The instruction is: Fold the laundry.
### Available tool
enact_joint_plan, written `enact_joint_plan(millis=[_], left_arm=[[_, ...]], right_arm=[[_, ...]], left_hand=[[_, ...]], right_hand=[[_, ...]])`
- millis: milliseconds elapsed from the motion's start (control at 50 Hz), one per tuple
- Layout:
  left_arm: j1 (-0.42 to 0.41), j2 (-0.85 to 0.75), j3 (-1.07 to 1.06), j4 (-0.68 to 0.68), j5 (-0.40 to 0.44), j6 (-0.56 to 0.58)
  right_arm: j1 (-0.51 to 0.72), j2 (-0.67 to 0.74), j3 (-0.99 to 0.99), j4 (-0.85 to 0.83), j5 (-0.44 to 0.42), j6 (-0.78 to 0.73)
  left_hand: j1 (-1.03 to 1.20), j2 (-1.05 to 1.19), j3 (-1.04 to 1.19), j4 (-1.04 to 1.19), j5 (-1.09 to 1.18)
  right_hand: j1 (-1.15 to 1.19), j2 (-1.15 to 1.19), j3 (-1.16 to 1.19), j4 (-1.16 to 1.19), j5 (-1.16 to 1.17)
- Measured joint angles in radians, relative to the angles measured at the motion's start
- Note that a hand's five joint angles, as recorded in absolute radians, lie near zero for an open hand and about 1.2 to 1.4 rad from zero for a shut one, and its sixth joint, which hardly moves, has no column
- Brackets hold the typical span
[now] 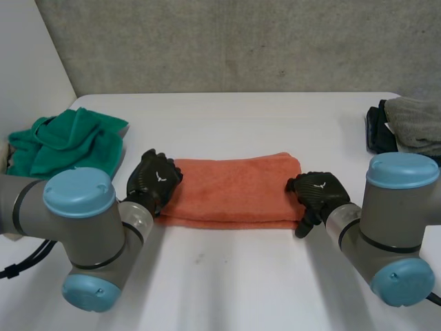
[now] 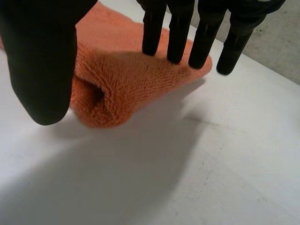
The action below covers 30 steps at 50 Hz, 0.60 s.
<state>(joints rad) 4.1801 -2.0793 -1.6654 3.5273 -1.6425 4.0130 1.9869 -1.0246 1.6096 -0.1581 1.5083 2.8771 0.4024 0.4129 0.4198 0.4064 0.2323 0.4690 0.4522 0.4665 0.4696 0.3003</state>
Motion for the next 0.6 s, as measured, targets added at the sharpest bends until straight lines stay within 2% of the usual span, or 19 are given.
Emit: enact_joint_plan(millis=[60, 100, 140, 200, 300, 380, 460, 480, 520, 600], left_arm=[[-0.004, 0.022, -0.011, 0.003, 0.002, 0.000], [-0.007, 0.041, -0.017, 0.003, 0.002, -0.002], [-0.008, 0.065, -0.022, 0.003, 0.002, -0.006], [-0.008, 0.096, -0.027, 0.002, 0.001, -0.011], [0.003, 0.167, -0.043, 0.001, 0.002, -0.021], [0.019, 0.221, -0.057, 0.001, 0.005, -0.043], [0.032, 0.259, -0.065, 0.001, 0.007, -0.091], [0.032, 0.259, -0.065, 0.001, 0.007, -0.091], [0.038, 0.272, -0.063, 0.001, 0.011, -0.133], [0.047, 0.280, -0.048, 0.001, 0.023, -0.218]], right_arm=[[0.000, 0.018, -0.005, -0.024, 0.002, -0.009], [-0.003, 0.030, -0.007, -0.048, 0.004, -0.013], [-0.006, 0.034, -0.004, -0.073, 0.008, -0.015], [-0.011, 0.023, 0.012, -0.103, 0.014, -0.019], [-0.031, -0.092, 0.080, -0.131, 0.024, -0.086], [-0.085, -0.169, 0.118, -0.118, 0.027, -0.226], [-0.140, -0.205, 0.116, -0.105, 0.023, -0.430], [-0.140, -0.205, 0.116, -0.105, 0.023, -0.430], [-0.126, -0.207, 0.098, -0.115, 0.017, -0.507], [0.017, -0.196, 0.030, -0.184, -0.016, -0.595]], left_hand=[[-0.039, -0.048, -0.056, -0.053, -0.052], [-0.047, -0.070, -0.078, -0.075, -0.079], [-0.047, -0.070, -0.078, -0.075, -0.080], [-0.047, -0.070, -0.078, -0.075, -0.080], [-0.047, -0.070, -0.078, -0.075, -0.085], [-0.069, -0.097, -0.105, -0.097, -0.108], [-0.091, -0.106, -0.110, -0.106, -0.118], [-0.091, -0.106, -0.110, -0.106, -0.118], [-0.099, -0.118, -0.127, -0.116, -0.129], [-0.121, -0.141, -0.153, -0.140, -0.152]], right_hand=[[0.209, 0.213, 0.197, 0.195, 0.190], [0.445, 0.514, 0.477, 0.475, 0.462], [0.571, 0.687, 0.678, 0.677, 0.647], [0.576, 0.695, 0.715, 0.720, 0.670], [0.576, 0.695, 0.717, 0.724, 0.670], [0.576, 0.695, 0.718, 0.724, 0.670], [0.576, 0.695, 0.718, 0.725, 0.671], [0.576, 0.695, 0.718, 0.725, 0.671], [0.576, 0.695, 0.718, 0.727, 0.681], [0.576, 0.695, 0.722, 0.727, 0.689]])
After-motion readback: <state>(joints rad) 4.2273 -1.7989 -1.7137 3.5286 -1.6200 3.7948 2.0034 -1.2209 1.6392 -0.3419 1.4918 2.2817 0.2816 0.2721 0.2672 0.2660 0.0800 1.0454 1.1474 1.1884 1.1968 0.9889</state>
